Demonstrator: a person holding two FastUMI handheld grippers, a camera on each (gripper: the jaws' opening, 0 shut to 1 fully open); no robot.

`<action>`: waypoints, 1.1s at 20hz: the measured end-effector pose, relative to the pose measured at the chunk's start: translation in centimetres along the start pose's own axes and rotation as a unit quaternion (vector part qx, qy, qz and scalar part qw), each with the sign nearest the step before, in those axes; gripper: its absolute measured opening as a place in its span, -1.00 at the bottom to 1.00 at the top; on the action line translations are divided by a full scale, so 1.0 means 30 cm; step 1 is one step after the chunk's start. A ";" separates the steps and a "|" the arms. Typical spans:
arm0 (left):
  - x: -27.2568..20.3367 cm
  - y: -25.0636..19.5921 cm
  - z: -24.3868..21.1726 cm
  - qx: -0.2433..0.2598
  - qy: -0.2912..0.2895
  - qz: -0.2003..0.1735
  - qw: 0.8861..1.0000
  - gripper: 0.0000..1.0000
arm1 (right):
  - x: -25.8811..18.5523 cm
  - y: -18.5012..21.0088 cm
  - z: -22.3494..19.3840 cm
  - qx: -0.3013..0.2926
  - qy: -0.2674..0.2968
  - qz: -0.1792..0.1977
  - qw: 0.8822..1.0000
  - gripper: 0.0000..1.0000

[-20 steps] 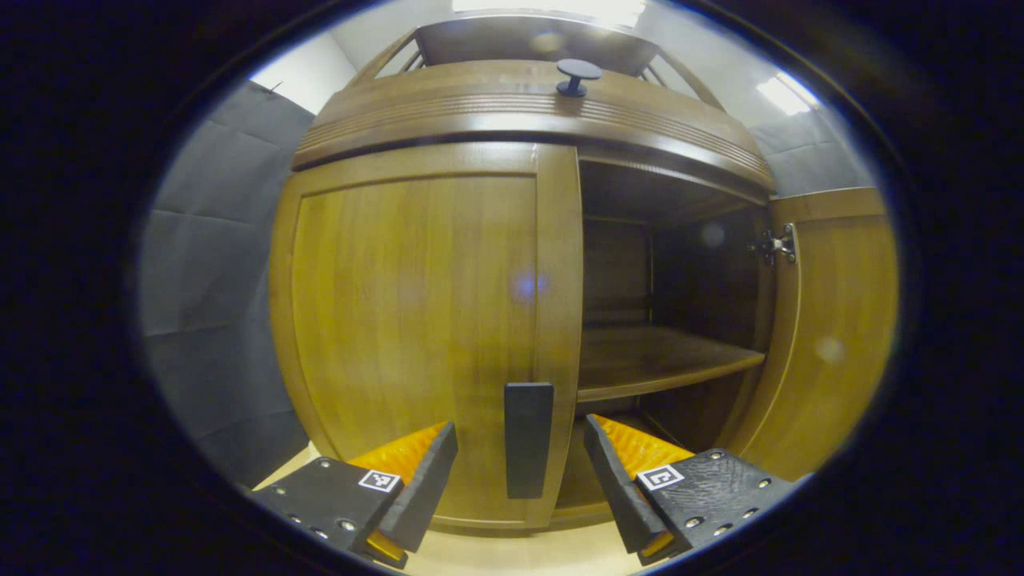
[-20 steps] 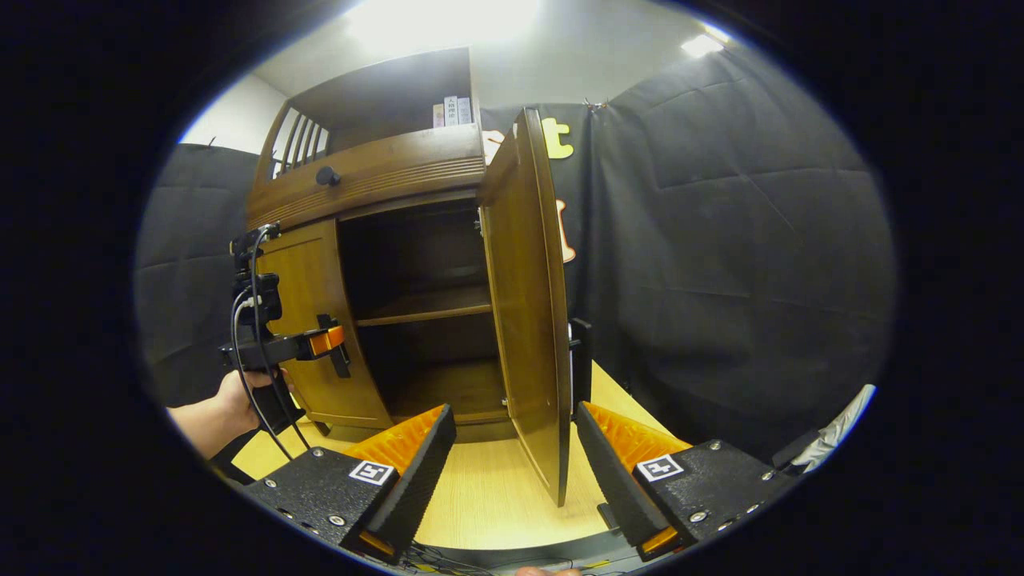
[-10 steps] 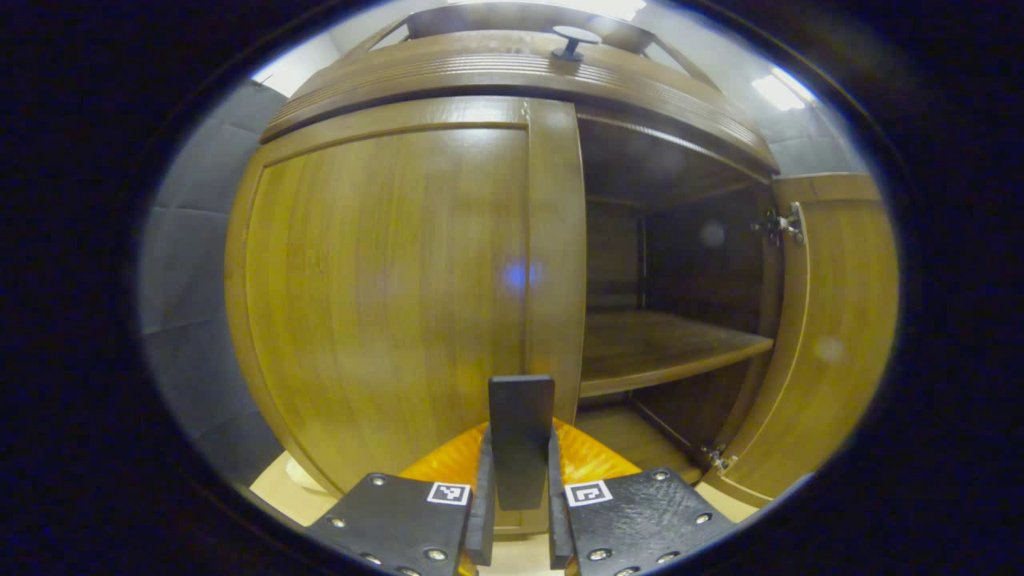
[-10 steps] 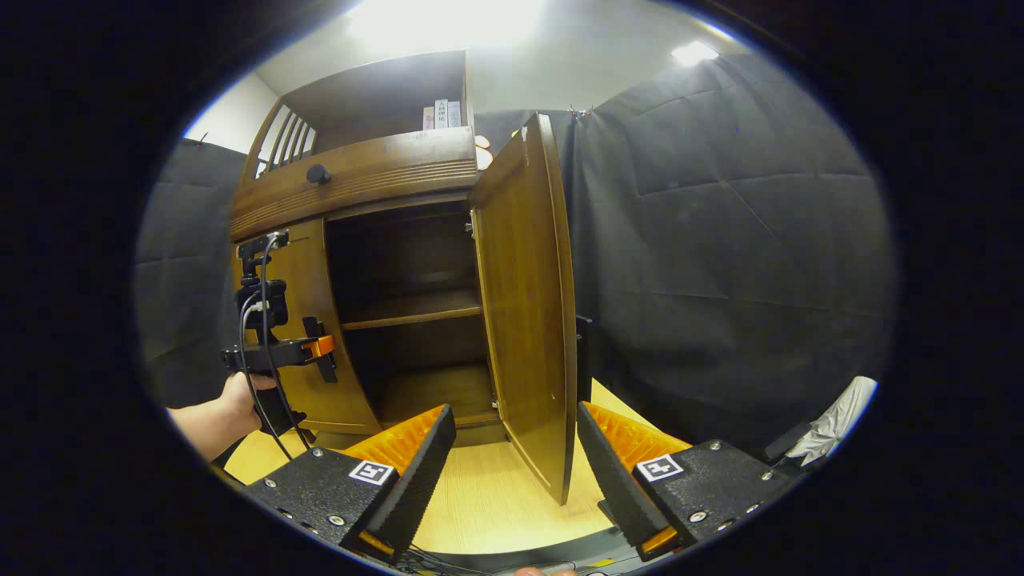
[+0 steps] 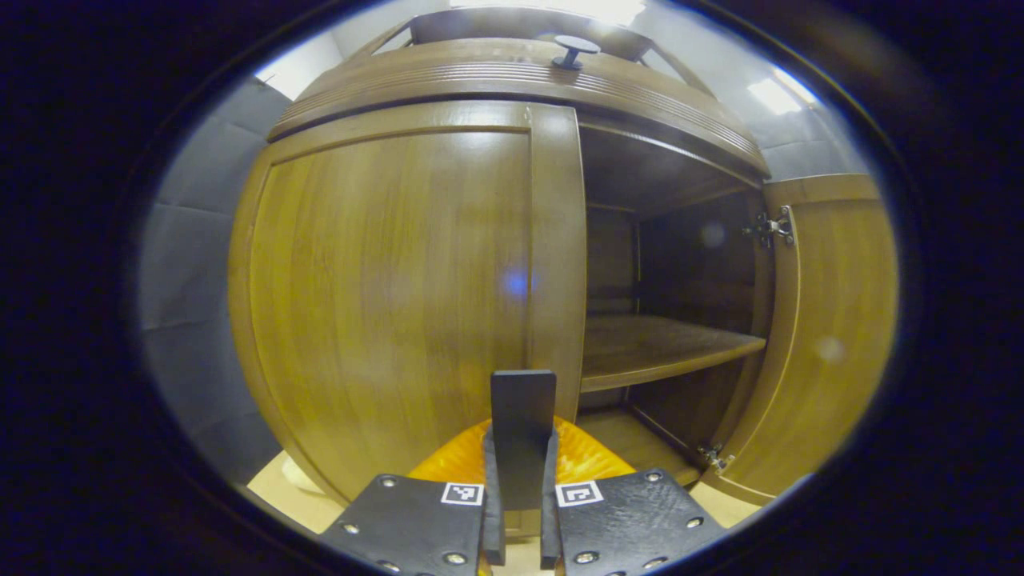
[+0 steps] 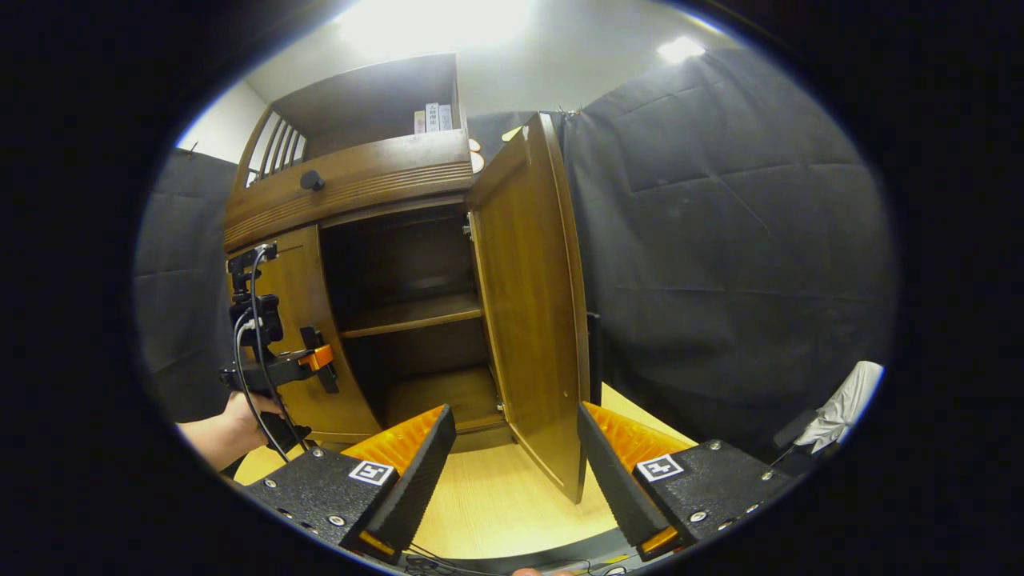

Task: Open the right door of the double-door shoe cabinet with the right hand, and open the left door with the left hand.

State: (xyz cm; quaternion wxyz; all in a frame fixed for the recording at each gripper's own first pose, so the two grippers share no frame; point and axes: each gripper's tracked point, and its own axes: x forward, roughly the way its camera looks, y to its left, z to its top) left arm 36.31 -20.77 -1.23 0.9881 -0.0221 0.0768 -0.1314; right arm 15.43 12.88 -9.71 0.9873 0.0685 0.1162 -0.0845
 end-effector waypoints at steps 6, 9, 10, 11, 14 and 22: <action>-0.106 0.007 0.009 -0.003 -0.009 -0.007 1.000 -0.55 | 0.022 0.055 -0.030 -0.007 0.012 0.019 1.000 0.89; -0.153 0.009 0.023 -0.010 -0.006 -0.009 1.000 -0.72 | 0.040 0.092 -0.057 -0.023 0.026 0.033 0.999 0.83; -0.167 0.009 0.026 -0.008 -0.006 -0.009 1.000 -0.78 | 0.040 0.106 -0.058 -0.024 0.027 0.039 0.999 0.89; -0.179 0.006 0.023 -0.004 -0.007 -0.009 1.000 -0.75 | 0.040 0.117 -0.066 -0.022 0.027 0.044 0.998 0.83; -0.217 0.008 0.026 -0.001 -0.005 -0.014 1.000 -0.64 | 0.050 0.150 -0.083 -0.018 0.033 0.054 0.998 0.89; -0.254 0.020 0.056 -0.016 -0.001 -0.007 1.000 -0.57 | 0.074 0.177 -0.081 -0.008 0.025 0.058 0.998 0.83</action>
